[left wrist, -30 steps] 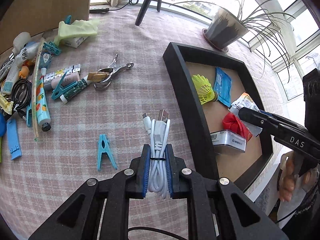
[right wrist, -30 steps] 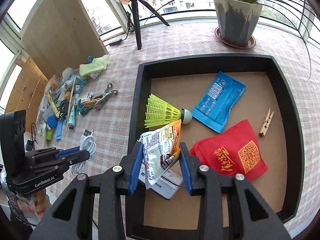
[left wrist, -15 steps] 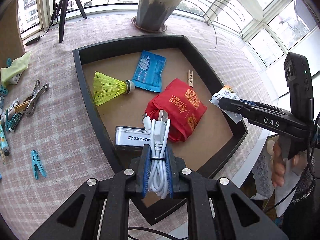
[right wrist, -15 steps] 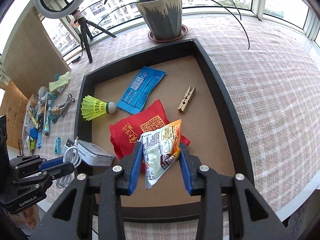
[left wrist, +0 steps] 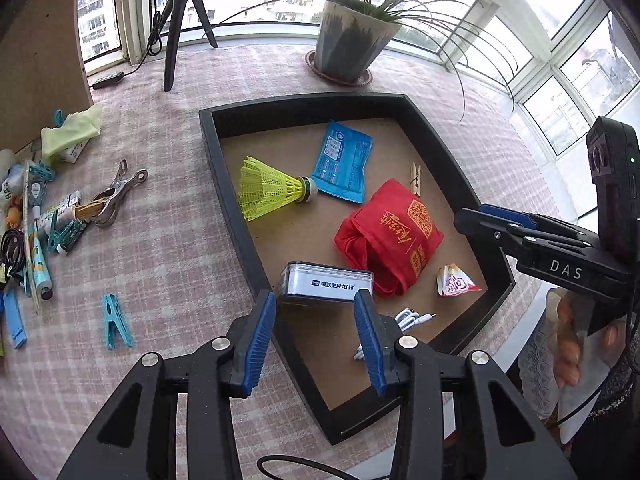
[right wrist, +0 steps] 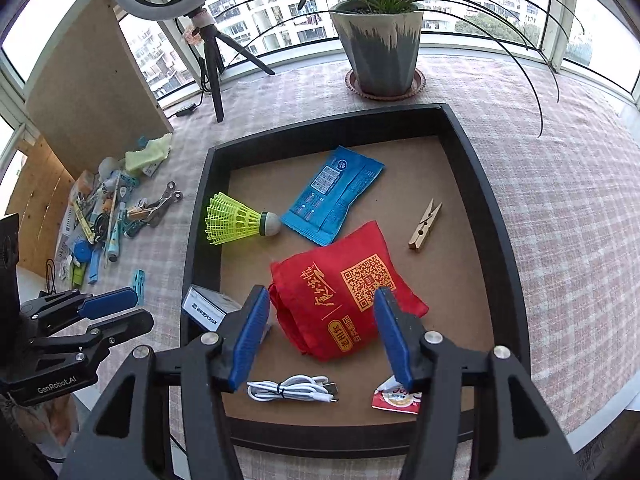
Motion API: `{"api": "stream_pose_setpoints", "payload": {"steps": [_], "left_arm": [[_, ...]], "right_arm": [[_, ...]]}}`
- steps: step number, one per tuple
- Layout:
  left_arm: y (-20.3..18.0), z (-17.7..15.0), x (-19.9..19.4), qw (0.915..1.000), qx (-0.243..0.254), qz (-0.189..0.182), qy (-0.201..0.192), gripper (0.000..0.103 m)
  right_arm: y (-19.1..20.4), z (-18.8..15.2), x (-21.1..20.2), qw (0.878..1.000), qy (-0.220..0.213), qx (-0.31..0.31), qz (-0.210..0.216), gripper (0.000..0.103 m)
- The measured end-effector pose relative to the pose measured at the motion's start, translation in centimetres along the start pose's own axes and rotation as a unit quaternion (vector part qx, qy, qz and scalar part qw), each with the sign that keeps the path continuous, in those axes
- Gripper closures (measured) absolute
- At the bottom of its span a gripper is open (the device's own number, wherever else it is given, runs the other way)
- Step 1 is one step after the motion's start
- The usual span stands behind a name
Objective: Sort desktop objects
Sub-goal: 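Carry cable and snack packet into the tray and open both grippers, then grasp the wooden clothespin beside the metal clip with the right gripper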
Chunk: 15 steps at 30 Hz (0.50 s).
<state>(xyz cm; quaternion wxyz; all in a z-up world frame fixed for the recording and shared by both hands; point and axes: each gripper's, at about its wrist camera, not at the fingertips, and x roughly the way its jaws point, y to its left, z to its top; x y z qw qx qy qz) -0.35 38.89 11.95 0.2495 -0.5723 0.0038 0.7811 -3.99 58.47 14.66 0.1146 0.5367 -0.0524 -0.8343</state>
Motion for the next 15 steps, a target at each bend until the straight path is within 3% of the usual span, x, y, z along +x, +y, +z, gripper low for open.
{"api": "stream_pose_setpoints", "payload": {"steps": [7,15], "left_arm": [[5.7,-0.4,-1.4,0.9992,-0.031,0.023,-0.004,0.065],[15.7,-1.9,-2.9,0.9924,-0.105,0.065,-0.006,0.065]], "right_arm": [[5.7,1.9,1.5,0.999,0.000,-0.022,0.028,0.050],[14.2,4.1,4.5,0.995,0.015,-0.079,0.061,0.050]]}}
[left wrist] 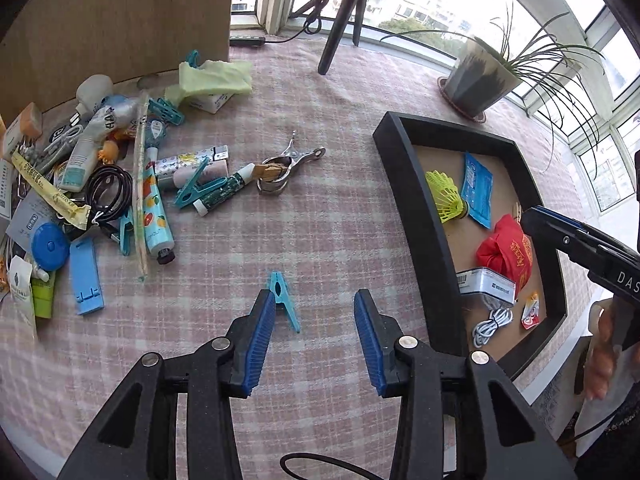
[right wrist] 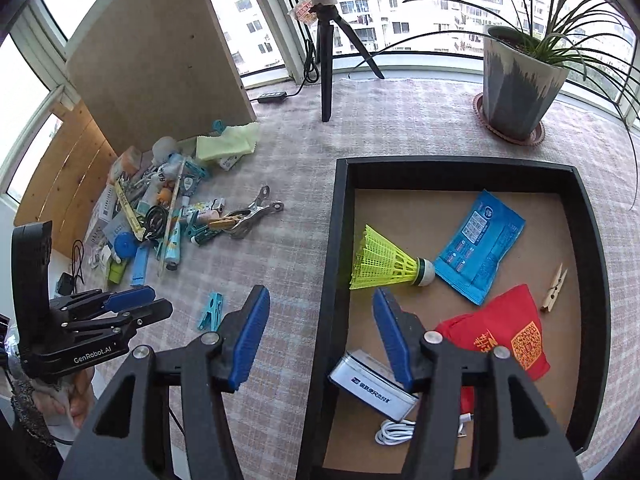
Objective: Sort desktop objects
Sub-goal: 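Grasp the wooden clothespin beside the metal clip with the right gripper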
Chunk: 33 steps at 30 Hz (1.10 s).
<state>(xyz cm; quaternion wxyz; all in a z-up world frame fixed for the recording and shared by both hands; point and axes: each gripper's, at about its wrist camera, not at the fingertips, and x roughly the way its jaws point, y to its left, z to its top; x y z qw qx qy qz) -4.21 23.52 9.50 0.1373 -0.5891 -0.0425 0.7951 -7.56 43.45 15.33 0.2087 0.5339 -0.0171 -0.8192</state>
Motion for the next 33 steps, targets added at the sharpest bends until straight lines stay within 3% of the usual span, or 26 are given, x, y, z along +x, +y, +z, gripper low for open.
{"api": "stream_pose_setpoints", "payload": {"steps": [5,10,12,24,27,28,29,33], "left_arm": [[7.4,0.1,0.7,0.9974,-0.064,0.031,0.010,0.065],[13.1,-0.1,2.3,0.9911,-0.119,0.056,0.024,0.065],[14.5,-0.2,2.9,0.9891,-0.130,0.063,0.029,0.065],[17.9,-0.9,4.2,0.9811,-0.175,0.076,0.033,0.063],[17.8,-1.0,4.2,0.9807,-0.177,0.077,0.032,0.063],[17.8,-1.1,4.2,0.9806,-0.178,0.077,0.032,0.063],[17.8,-1.1,4.2,0.9806,-0.178,0.076,0.032,0.063],[17.8,-1.5,4.1,0.9806,-0.178,0.076,0.032,0.063]], "right_arm": [[4.3,2.2,3.0,0.999,0.028,-0.026,0.026,0.055],[6.5,5.1,6.8,0.995,0.076,-0.009,0.061,0.060],[8.0,5.9,8.3,0.993,0.087,-0.041,0.068,0.061],[14.6,5.4,15.5,0.967,0.120,-0.220,-0.041,0.060],[14.5,5.9,16.5,0.966,0.120,-0.219,-0.064,0.061],[14.2,6.2,16.5,0.968,0.118,-0.212,-0.062,0.067],[13.9,6.5,16.5,0.970,0.120,-0.204,-0.058,0.080],[12.2,7.4,15.5,0.979,0.117,-0.164,-0.039,0.084]]}}
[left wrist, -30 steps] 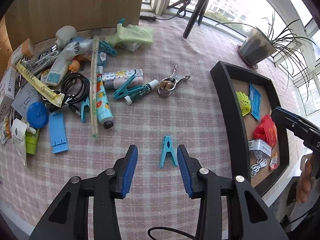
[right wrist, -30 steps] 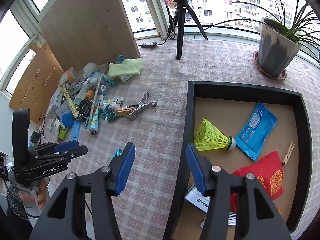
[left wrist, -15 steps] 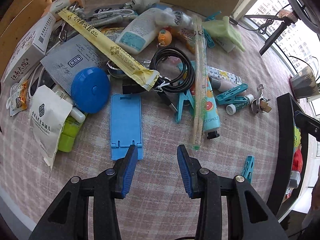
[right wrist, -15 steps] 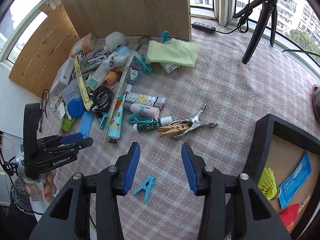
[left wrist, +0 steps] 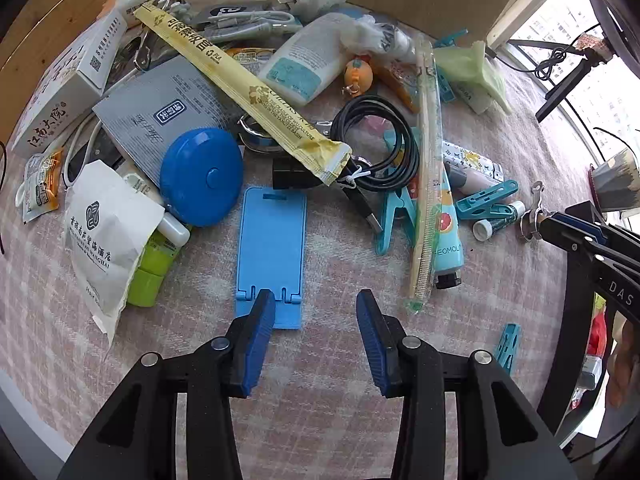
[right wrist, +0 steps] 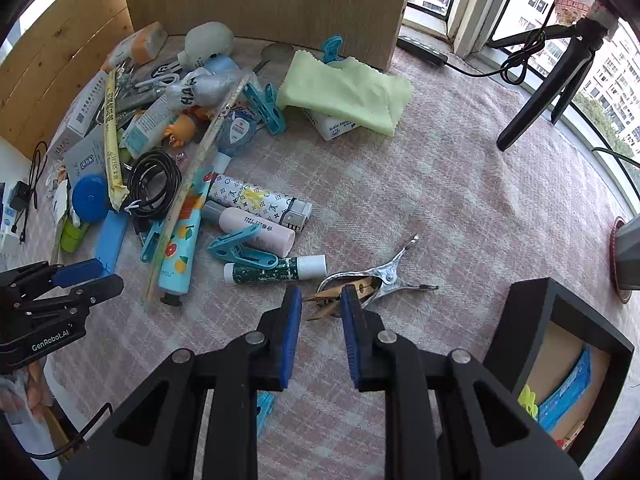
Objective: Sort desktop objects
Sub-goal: 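Grasp the wooden clothespin beside the metal clip with the right gripper, then grasp the blue phone stand with the left gripper while the right carries the clothespin toward the tray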
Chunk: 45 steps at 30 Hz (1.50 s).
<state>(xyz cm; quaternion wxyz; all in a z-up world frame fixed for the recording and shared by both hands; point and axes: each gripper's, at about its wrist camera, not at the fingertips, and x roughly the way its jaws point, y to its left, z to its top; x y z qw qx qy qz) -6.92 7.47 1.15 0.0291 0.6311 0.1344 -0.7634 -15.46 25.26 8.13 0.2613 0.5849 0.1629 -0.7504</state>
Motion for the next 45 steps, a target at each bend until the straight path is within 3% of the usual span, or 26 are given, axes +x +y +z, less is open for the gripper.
{"api": "stream_pose_setpoints", "payload": {"steps": [9,19,26,31,34,35,37,40,45], "left_arm": [[0.7,-0.8,0.0,1.0000,-0.001,-0.005,0.001,0.065],[0.6,-0.7,0.4,0.9999,0.003,-0.007,0.009,0.062],[0.2,-1.6,0.5,0.9999,0.015,-0.001,0.005,0.066],[0.5,-2.0,0.5,0.9999,0.012,-0.004,0.006,0.078],[0.9,-2.1,0.5,0.9999,0.005,-0.014,0.008,0.079],[1.0,-2.1,0.6,0.9998,0.003,-0.015,0.007,0.078],[0.9,-2.2,0.6,0.9997,0.004,-0.022,0.008,0.066],[-0.2,-2.4,0.9,0.9997,0.024,0.003,0.002,0.053],[-0.5,-3.0,0.8,0.9994,0.033,0.011,0.002,0.051]], "right_arm": [[-4.9,-1.9,-1.7,0.993,-0.001,0.095,0.063,0.092],[-6.1,-5.7,-1.4,0.983,0.000,0.144,0.114,0.092],[-6.8,-9.4,-0.7,0.979,0.006,0.164,0.122,0.092],[-6.6,-11.5,0.0,0.980,0.022,0.162,0.114,0.092],[-6.5,-12.2,0.2,0.982,0.025,0.157,0.107,0.092],[-6.4,-12.3,0.3,0.982,0.024,0.154,0.109,0.092],[-6.2,-12.4,0.4,0.983,0.029,0.148,0.109,0.092],[-6.0,-12.6,0.6,0.983,0.040,0.140,0.115,0.092],[-6.8,-12.3,0.0,0.981,0.036,0.152,0.117,0.091]]}}
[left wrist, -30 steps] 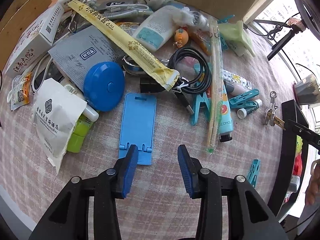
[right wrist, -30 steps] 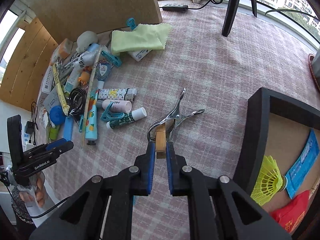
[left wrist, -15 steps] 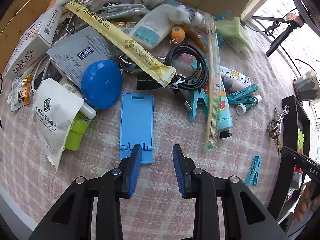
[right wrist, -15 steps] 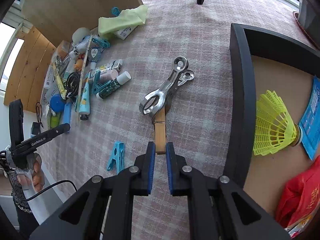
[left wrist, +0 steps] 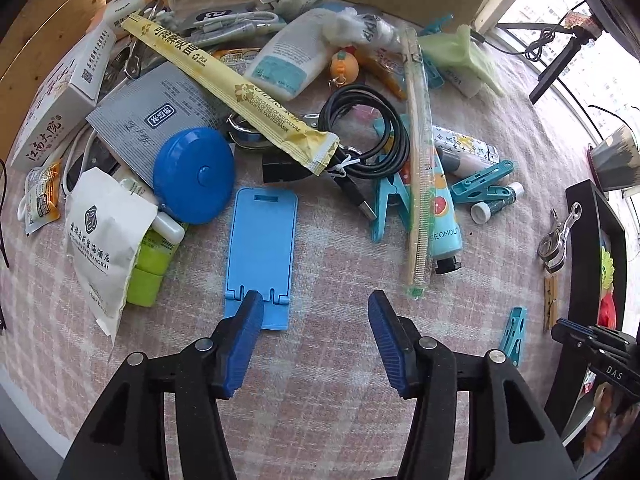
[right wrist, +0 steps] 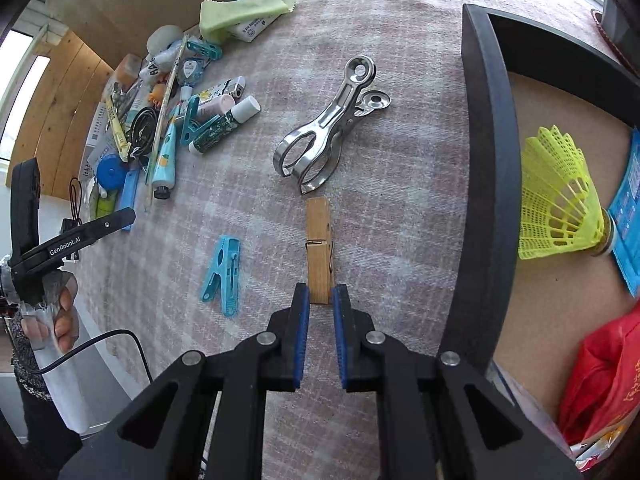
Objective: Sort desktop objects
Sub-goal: 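Grasp the blue phone stand with the left gripper while the right carries the clothespin toward the tray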
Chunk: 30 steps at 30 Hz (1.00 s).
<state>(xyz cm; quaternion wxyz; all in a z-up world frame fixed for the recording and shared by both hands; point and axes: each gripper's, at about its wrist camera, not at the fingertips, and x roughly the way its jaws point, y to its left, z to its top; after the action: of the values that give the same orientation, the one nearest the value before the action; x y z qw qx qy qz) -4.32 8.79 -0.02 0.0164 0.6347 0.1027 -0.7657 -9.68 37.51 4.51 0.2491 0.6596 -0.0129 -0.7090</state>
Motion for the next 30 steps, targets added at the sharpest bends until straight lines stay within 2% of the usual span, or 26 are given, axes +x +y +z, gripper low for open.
{"api": "stream_pose_setpoints", "payload": {"steps": [5,7,12,14,15,17,18,20,25,30], "left_arm": [[1.3,0.1,-0.7,0.9998,-0.017,0.003,-0.012,0.049],[1.5,0.2,-0.5,0.9998,-0.015,0.006,-0.009,0.044],[1.5,0.4,1.0,0.9995,-0.009,0.030,0.002,0.044],[1.2,0.3,1.3,0.9993,-0.001,0.037,-0.006,0.045],[1.0,0.2,1.3,0.9990,0.005,0.043,-0.009,0.046],[0.8,0.0,1.3,0.9982,0.010,0.057,-0.017,0.055],[0.9,-0.1,1.2,0.9977,0.009,0.063,-0.022,0.068],[1.2,-0.4,1.0,0.9989,0.000,0.042,-0.022,0.069],[1.3,-2.1,0.7,0.9995,-0.013,0.019,-0.022,0.069],[-1.0,-3.6,-0.6,0.9994,0.007,-0.006,-0.032,0.069]], "right_arm": [[0.7,1.5,0.0,1.000,0.000,-0.018,-0.024,0.086],[1.2,1.8,0.5,0.999,0.005,-0.026,-0.036,0.083],[2.2,2.0,1.7,0.997,0.016,-0.048,-0.064,0.083],[2.6,1.9,1.7,0.995,0.010,-0.059,-0.074,0.083],[2.6,1.8,1.7,0.995,0.008,-0.061,-0.077,0.083],[2.3,1.4,1.5,0.995,0.000,-0.061,-0.078,0.089],[2.0,1.2,1.4,0.996,-0.002,-0.056,-0.073,0.090],[1.2,0.7,1.0,0.998,-0.006,-0.037,-0.054,0.090],[-0.4,-1.0,-1.4,0.999,-0.037,-0.006,-0.026,0.090],[-1.8,-2.3,-4.7,0.997,-0.075,0.021,-0.015,0.090]]}}
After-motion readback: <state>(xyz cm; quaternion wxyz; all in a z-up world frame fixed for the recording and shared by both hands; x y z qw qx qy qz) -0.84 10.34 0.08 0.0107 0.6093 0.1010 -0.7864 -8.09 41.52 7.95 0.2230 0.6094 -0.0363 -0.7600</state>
